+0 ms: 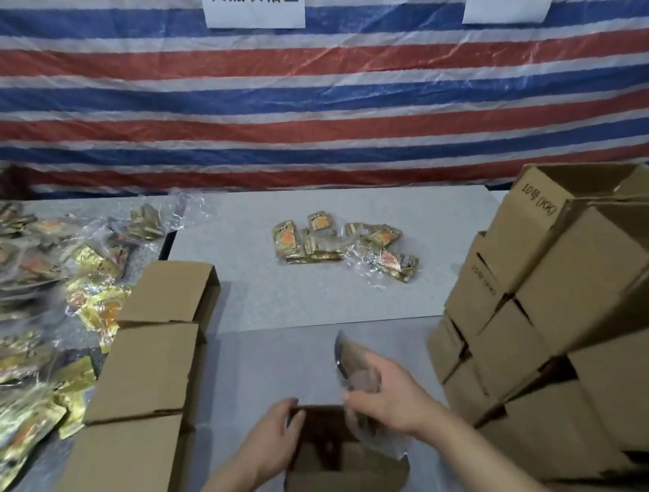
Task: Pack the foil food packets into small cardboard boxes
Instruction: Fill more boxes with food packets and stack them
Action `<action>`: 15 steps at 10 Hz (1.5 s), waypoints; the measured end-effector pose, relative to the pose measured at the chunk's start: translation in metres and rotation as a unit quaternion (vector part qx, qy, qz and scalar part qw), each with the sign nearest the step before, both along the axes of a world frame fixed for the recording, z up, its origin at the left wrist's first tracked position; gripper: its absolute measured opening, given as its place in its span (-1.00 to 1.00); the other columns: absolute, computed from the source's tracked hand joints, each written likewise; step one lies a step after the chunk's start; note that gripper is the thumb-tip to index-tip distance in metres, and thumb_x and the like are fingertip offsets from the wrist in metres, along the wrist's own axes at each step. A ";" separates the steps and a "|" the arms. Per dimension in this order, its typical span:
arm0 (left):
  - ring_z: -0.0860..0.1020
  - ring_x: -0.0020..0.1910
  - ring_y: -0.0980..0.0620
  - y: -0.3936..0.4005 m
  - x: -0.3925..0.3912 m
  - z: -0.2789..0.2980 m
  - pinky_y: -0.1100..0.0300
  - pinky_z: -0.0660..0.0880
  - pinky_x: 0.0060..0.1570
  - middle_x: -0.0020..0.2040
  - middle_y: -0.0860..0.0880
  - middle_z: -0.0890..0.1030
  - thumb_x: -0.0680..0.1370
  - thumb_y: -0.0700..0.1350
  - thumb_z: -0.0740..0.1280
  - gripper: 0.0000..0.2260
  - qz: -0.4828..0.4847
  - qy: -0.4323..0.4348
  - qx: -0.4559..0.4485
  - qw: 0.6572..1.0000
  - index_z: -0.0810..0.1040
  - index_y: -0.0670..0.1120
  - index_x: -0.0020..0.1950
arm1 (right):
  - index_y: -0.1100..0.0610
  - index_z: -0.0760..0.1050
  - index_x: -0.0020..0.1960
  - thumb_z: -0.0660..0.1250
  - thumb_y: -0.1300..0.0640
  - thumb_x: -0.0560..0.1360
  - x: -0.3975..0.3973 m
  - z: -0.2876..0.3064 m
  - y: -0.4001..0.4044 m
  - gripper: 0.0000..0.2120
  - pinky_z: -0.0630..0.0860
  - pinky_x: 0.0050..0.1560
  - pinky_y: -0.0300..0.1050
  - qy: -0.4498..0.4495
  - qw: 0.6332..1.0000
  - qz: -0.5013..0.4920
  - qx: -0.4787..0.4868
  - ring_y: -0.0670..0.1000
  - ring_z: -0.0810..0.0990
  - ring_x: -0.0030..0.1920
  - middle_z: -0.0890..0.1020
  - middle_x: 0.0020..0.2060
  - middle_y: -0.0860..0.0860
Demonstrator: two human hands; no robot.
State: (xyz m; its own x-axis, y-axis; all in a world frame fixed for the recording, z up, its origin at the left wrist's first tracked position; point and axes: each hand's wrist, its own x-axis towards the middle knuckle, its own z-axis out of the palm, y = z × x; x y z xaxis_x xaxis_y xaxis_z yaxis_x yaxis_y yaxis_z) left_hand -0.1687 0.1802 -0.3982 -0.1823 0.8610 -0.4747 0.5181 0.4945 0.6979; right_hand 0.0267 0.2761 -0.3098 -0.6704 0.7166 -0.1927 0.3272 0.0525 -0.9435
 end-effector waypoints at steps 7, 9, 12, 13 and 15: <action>0.54 0.08 0.06 -0.028 0.021 -0.018 0.17 0.41 0.19 0.03 -0.03 0.58 0.69 -0.02 0.06 -0.81 0.077 -0.056 0.060 0.994 0.45 -0.02 0.12 | 0.01 0.42 0.41 0.35 0.03 0.51 -0.039 -0.112 -0.026 -0.53 0.42 0.31 -0.02 -0.419 0.863 0.280 0.037 0.09 0.51 0.33 0.55 0.33 0.02; 0.52 0.06 0.08 -0.025 0.023 -0.013 0.20 0.40 0.18 0.02 -0.02 0.56 0.69 -0.04 0.06 -0.83 0.077 -0.062 0.063 0.993 0.43 0.00 0.08 | 0.04 0.56 0.24 0.13 -0.13 0.60 -0.025 -0.105 -0.015 -0.61 0.37 0.19 -0.12 -0.435 0.853 0.287 0.026 0.08 0.51 0.28 0.58 0.27 0.08; 0.52 0.10 0.16 -0.024 0.025 -0.010 0.26 0.38 0.21 0.08 0.05 0.55 0.68 -0.01 0.10 -0.86 0.097 -0.036 0.054 0.993 0.44 0.07 0.11 | 0.31 0.21 0.50 -0.08 0.20 0.71 -0.033 -0.121 -0.024 -0.60 0.05 0.54 0.05 -0.412 0.901 0.129 0.031 0.36 0.22 0.46 0.28 0.49 0.32; 0.52 0.12 0.26 -0.029 0.030 -0.008 0.37 0.36 0.22 0.10 0.10 0.57 0.63 0.05 0.22 -0.91 0.127 -0.037 0.047 0.990 0.49 0.14 0.10 | 0.34 0.39 0.17 -0.14 0.41 0.63 -0.044 -0.091 -0.035 -0.66 0.42 0.14 -0.22 -0.419 0.883 0.075 0.198 0.40 0.39 -0.11 0.51 -0.04 0.45; 0.35 0.34 0.22 0.023 0.010 0.018 0.27 0.21 0.39 0.37 0.16 0.42 0.60 0.19 0.19 -0.62 0.112 0.005 0.079 0.991 0.38 0.14 0.40 | 0.09 0.53 -0.14 0.19 0.02 0.64 0.000 -0.042 0.062 -0.74 0.45 -0.35 -0.28 -0.195 0.967 0.042 -0.160 -0.09 0.59 -0.39 0.61 -0.35 0.00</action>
State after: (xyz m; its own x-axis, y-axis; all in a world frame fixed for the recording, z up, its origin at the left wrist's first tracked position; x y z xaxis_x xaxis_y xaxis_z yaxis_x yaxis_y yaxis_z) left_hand -0.1589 0.2029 -0.3801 -0.3816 0.8618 -0.3342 0.4154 0.4829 0.7709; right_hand 0.0263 0.3378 -0.3521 -0.5545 0.5255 -0.6452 0.6692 -0.1793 -0.7211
